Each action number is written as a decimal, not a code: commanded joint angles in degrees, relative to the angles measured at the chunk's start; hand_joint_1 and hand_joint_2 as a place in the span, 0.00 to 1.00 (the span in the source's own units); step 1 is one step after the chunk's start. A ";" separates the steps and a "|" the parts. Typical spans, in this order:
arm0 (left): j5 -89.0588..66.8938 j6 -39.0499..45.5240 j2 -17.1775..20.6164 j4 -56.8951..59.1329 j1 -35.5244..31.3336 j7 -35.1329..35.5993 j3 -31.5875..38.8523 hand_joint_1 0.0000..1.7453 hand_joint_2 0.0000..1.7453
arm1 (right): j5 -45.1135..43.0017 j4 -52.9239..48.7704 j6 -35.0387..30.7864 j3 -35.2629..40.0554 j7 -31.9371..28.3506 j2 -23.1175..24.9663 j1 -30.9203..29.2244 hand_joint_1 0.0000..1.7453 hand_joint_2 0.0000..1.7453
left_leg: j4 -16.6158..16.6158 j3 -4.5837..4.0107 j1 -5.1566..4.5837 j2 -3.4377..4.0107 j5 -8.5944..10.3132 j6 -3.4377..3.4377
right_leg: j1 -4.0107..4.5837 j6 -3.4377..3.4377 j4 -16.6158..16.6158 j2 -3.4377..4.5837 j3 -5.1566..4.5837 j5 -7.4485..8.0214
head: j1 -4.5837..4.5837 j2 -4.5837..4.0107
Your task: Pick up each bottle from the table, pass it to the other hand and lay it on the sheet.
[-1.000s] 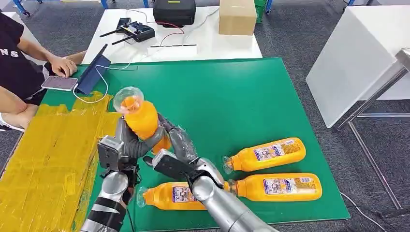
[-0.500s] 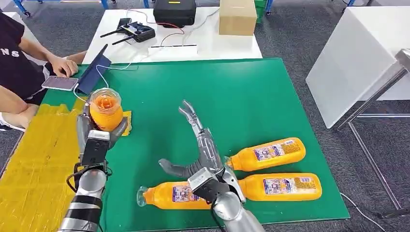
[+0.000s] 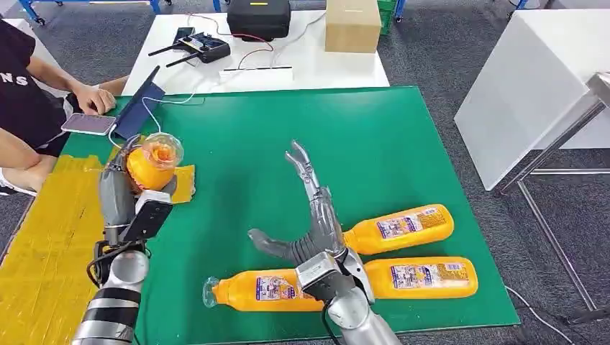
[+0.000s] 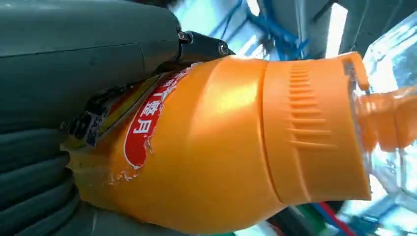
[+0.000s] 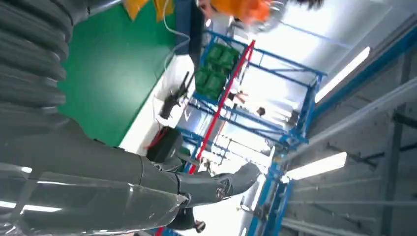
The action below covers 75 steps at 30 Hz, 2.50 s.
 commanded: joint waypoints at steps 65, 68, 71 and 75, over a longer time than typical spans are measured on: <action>26.69 -39.70 6.92 24.60 -9.24 -18.99 12.59 0.00 1.00 | -0.92 -1.08 0.81 -3.69 -1.66 -6.62 -2.62 0.00 1.00 | -0.06 0.42 0.08 0.03 0.00 -0.04 | 0.07 0.01 -0.11 0.11 0.49 0.05 | 0.02 -0.02; 32.77 -44.57 6.53 15.28 -5.94 -17.81 11.61 0.00 1.00 | 1.08 -1.55 0.18 -4.14 -1.35 -6.74 -2.09 0.00 1.00 | 0.02 0.40 0.11 0.23 -0.11 -0.04 | 0.12 0.01 -0.06 0.26 0.43 -0.01 | 0.04 -0.02; 35.72 -46.30 6.10 11.57 -4.94 -18.08 10.97 0.00 1.00 | 4.48 -0.68 -1.11 -3.60 0.10 -6.98 -2.48 0.00 1.00 | -0.02 0.37 0.06 0.20 -0.06 -0.05 | 0.05 0.00 -0.03 0.26 0.34 -0.02 | 0.02 -0.02; 37.37 -44.76 4.86 7.52 -4.22 -18.15 10.74 0.00 1.00 | 6.99 1.39 -1.69 -2.77 0.87 -7.32 -3.07 0.00 1.00 | 0.00 0.21 0.05 0.18 -0.02 -0.04 | 0.06 0.01 -0.04 0.26 0.20 0.02 | 0.00 -0.02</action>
